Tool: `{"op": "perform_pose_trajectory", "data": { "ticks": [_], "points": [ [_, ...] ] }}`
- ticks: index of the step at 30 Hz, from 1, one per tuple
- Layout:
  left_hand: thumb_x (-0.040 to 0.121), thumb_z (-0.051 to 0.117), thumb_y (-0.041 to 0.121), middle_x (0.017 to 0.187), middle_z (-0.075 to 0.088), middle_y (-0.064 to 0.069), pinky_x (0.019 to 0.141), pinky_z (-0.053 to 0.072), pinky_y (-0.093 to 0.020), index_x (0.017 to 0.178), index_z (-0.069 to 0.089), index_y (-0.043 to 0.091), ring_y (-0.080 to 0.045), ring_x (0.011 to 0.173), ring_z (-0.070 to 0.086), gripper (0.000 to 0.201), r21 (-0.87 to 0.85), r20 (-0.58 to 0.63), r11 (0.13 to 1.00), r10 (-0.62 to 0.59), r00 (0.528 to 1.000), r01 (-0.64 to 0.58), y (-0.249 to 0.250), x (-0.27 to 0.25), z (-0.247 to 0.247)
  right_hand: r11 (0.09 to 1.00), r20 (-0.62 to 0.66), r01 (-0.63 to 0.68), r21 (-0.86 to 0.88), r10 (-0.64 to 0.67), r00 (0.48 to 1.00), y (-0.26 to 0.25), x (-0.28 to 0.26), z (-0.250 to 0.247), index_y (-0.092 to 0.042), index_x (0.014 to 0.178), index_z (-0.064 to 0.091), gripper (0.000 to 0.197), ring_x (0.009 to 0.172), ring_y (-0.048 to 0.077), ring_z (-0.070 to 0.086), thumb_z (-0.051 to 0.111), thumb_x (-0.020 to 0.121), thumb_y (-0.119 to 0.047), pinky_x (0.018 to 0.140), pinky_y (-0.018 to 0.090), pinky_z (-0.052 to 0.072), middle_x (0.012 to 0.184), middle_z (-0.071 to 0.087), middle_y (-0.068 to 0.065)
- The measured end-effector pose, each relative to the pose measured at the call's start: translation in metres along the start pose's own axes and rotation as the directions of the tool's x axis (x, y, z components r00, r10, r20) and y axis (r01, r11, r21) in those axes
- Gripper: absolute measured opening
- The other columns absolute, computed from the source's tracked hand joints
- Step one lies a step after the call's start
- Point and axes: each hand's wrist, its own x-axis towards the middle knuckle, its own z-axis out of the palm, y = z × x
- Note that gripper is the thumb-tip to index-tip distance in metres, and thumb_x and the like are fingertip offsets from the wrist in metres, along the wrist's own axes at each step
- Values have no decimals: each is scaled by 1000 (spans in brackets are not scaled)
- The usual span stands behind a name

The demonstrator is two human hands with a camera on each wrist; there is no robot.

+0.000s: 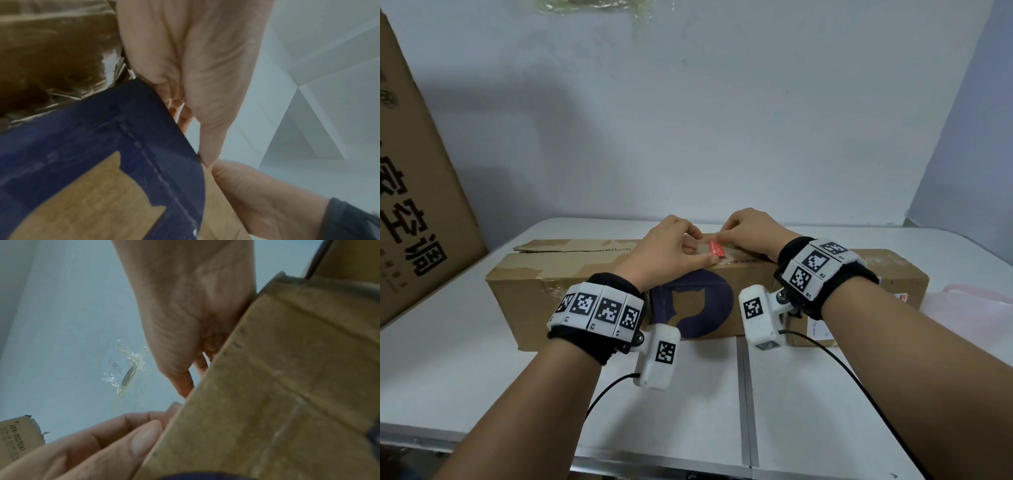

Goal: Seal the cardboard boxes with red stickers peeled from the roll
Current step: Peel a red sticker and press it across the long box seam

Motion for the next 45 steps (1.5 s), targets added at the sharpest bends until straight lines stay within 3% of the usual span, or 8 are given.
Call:
{"op": "perform_pose_trajectory", "data": {
  "ticks": [8,13,17,21,29,32,37,45],
  "points": [
    [71,74,51,117,54,3,91,54,-27,111,61,17,-5,98,65,55,46,20,999,7,1000,-8,3,-3,-2,993,7,-30,-116,31,999,-10,3,1,-2,104,69,43,105,25,64,68,84,-40,87,36,50,109,71,12],
    [73,74,49,116,56,2,92,54,-28,110,61,16,-7,99,64,51,48,16,998,26,1000,-27,2,-3,-2,976,-14,-48,-210,46,999,-10,11,6,-9,86,63,38,84,23,59,66,83,-46,54,26,39,80,63,4],
    [72,74,50,115,57,2,93,53,-27,111,61,15,-7,101,63,54,45,23,999,19,1000,-20,2,-3,-2,969,-18,-44,-241,41,999,-10,11,7,-6,102,65,40,101,26,63,61,87,-43,74,33,48,106,69,9],
    [67,75,56,113,57,4,92,53,-26,112,60,17,-6,102,61,62,80,45,997,11,999,-14,5,-5,-4,984,-39,23,-174,-31,999,-6,3,6,-6,104,68,27,107,25,62,59,91,-29,88,35,48,111,69,9],
    [66,78,52,115,58,3,91,49,-19,113,59,19,-5,103,60,61,121,58,992,33,998,-40,2,-4,-4,968,-53,236,-84,-241,969,5,-28,3,-17,106,73,23,97,17,53,57,90,-13,80,23,37,111,54,8],
    [66,79,52,114,58,3,88,47,-17,111,58,19,-5,101,59,59,125,45,992,26,999,-32,3,-5,-3,944,-26,301,-133,-306,952,3,-40,3,-14,106,75,29,102,23,58,52,91,-5,82,25,42,114,59,10],
    [66,78,52,116,56,1,92,49,-22,113,58,16,-8,103,60,62,133,45,991,28,999,-34,5,-5,-3,897,-8,321,-305,-339,941,2,-47,9,-12,107,74,28,106,30,60,52,90,-6,91,44,49,117,61,9],
    [62,79,53,113,47,5,96,50,-26,109,60,16,-7,101,59,62,98,36,995,21,999,-24,2,-2,-1,868,-51,340,-361,-382,923,4,-60,9,-17,102,76,31,104,27,61,51,89,-4,87,40,50,115,64,5]
  ]
}}
